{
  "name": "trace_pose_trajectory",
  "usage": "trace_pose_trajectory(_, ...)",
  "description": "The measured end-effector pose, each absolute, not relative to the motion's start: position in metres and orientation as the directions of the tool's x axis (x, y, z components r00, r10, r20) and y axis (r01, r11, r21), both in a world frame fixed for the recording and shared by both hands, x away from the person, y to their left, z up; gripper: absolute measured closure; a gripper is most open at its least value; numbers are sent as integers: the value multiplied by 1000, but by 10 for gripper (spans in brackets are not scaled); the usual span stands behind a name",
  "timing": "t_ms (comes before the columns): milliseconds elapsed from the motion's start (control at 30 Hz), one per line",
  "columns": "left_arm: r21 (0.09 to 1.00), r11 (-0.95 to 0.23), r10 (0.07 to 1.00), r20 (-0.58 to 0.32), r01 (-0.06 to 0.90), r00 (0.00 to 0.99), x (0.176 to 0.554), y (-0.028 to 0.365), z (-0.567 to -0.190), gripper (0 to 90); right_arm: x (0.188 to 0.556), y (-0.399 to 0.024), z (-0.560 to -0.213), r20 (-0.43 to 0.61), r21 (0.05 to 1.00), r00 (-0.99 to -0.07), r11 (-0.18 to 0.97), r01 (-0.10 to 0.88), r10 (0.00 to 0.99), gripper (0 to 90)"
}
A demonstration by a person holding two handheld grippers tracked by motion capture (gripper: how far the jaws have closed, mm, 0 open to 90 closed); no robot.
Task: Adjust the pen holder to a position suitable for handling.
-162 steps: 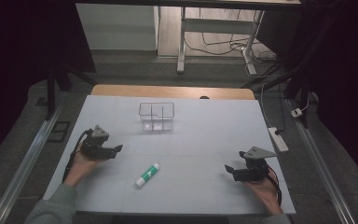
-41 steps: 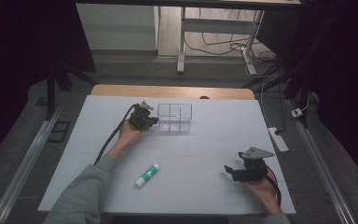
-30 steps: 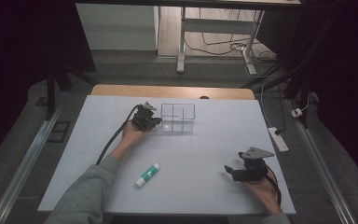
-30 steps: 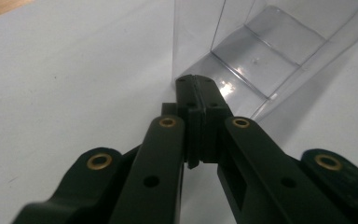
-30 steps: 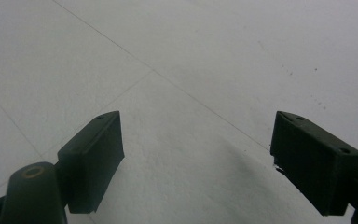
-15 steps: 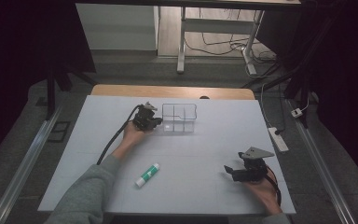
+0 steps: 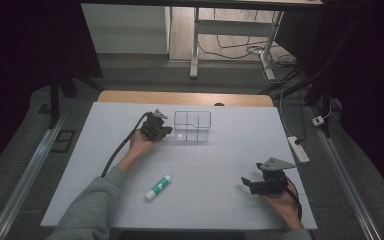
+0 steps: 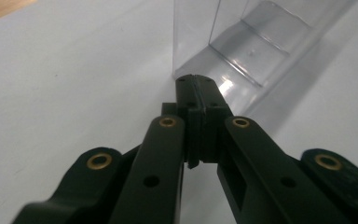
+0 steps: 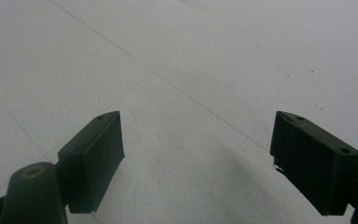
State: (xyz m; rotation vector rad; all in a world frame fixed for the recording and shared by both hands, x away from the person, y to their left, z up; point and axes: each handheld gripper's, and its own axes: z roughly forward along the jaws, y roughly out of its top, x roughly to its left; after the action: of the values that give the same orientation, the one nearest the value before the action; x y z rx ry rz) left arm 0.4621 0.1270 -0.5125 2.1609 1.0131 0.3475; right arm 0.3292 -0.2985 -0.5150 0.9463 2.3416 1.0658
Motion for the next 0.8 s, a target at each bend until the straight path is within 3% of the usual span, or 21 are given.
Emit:
trace_pose_trajectory(233,720,-421,755,-59,552,653,432,149,-495,883,329,-297,-514,-81,771,-701,490,406,708,167)
trace_pose_trajectory(433,737,-411,749,-62,536,660,410,160,-485,810,329,-297,-514,-67,782,-706,476,402,705,174)
trace_pose_trajectory(800,732,-394,736,-111,556,668,381,167,-479,501,329,-299,-512,-50,795,-709,458,398,704,175)
